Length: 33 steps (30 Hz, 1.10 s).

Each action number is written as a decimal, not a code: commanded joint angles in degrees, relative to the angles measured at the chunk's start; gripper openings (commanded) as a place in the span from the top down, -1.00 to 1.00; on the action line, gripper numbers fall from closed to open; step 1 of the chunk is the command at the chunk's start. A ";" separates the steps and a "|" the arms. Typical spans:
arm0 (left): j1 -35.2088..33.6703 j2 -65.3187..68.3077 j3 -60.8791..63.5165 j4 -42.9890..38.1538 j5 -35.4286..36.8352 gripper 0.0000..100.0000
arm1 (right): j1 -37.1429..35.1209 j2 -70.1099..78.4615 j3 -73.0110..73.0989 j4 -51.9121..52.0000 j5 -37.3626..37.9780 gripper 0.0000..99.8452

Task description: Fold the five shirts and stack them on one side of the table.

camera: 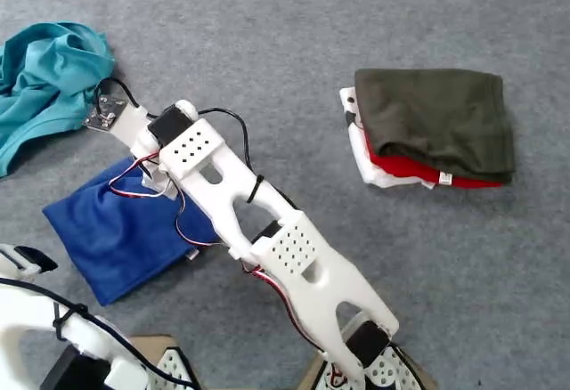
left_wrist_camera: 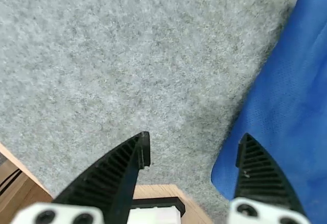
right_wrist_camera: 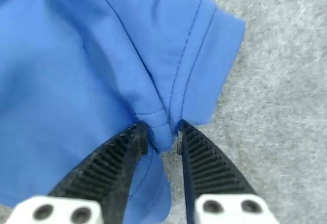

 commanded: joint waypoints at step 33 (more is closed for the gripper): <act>-0.40 -1.49 -0.66 -1.41 0.44 0.43 | 3.34 -0.31 -15.52 -12.92 2.90 0.97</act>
